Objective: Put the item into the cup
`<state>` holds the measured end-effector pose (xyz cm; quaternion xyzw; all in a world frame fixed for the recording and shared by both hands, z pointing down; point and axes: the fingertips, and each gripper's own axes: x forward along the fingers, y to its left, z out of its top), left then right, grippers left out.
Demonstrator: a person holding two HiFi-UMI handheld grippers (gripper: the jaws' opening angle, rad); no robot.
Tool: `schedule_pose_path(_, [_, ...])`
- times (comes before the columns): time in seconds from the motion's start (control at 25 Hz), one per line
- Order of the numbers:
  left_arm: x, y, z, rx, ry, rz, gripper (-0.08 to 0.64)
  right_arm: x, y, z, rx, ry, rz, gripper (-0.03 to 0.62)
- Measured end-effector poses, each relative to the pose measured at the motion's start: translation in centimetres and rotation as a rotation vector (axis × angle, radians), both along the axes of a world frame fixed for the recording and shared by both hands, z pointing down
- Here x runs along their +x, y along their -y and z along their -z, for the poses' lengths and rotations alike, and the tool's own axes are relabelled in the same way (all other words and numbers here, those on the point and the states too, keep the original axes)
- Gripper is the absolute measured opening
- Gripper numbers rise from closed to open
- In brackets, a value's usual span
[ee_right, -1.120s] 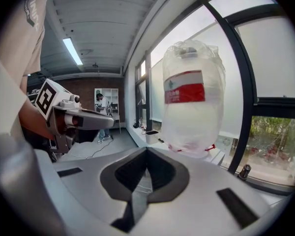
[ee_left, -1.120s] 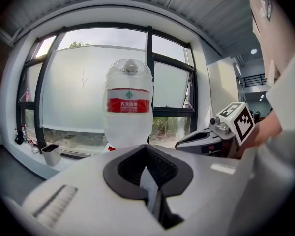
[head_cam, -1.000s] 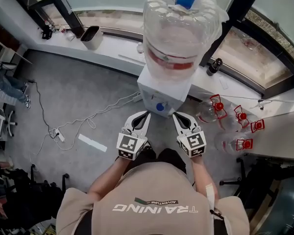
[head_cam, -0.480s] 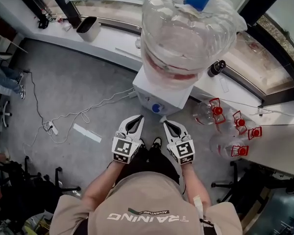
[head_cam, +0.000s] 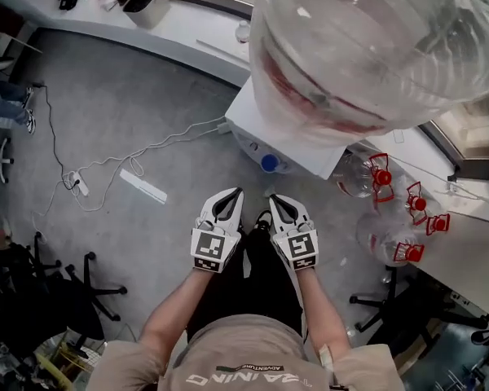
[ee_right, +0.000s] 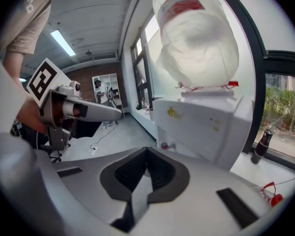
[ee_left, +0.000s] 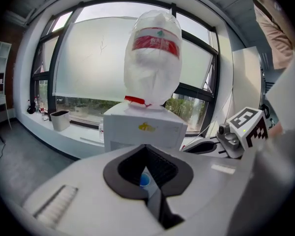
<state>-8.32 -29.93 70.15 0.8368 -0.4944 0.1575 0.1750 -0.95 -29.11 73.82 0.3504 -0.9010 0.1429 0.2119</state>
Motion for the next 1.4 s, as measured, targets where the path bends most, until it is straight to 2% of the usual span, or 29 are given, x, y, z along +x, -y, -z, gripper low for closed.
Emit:
schedule_pose_path(0.24, [0.4,-1.3,-8.6,-0.085,0.035,-0.016,0.008,0.1,0.6,-7.5,-0.021,-0.017,-0.024,0.011])
schedule_pose_path(0.4, [0.8,-1.6,-11.6,-0.112,0.029,-0.027,0.008,0.3,2.3,-11.0,-0.015,-0.025,-0.063,0.011])
schedule_pose_path(0.56, [0.9,-1.9,-12.9,-0.118,0.01,-0.029,0.008,0.2,4.0,-13.6,-0.024,-0.018,-0.1,0.011])
schedule_pose_path(0.72, [0.7,-1.7,-14.1,-0.117,0.007,-0.033,0.008,-0.5,5.2,-15.5,-0.012,-0.037,-0.091,0.011])
schedule_pose_path(0.92, [0.1,-0.9,-15.1,-0.116,0.003,-0.03,0.007,-0.4,6.4,-16.8,-0.01,-0.049,-0.119,0.011])
schedule_pose_path(1.16, [0.6,0.7,-15.3,-0.109,0.001,-0.028,0.008,1.3,8.0,-18.4,-0.029,-0.02,-0.185,0.011])
schedule_pose_path(1.4, [0.1,-0.4,-15.5,-0.137,-0.014,-0.025,0.008,0.8,8.6,-19.4,-0.044,-0.033,-0.182,0.011])
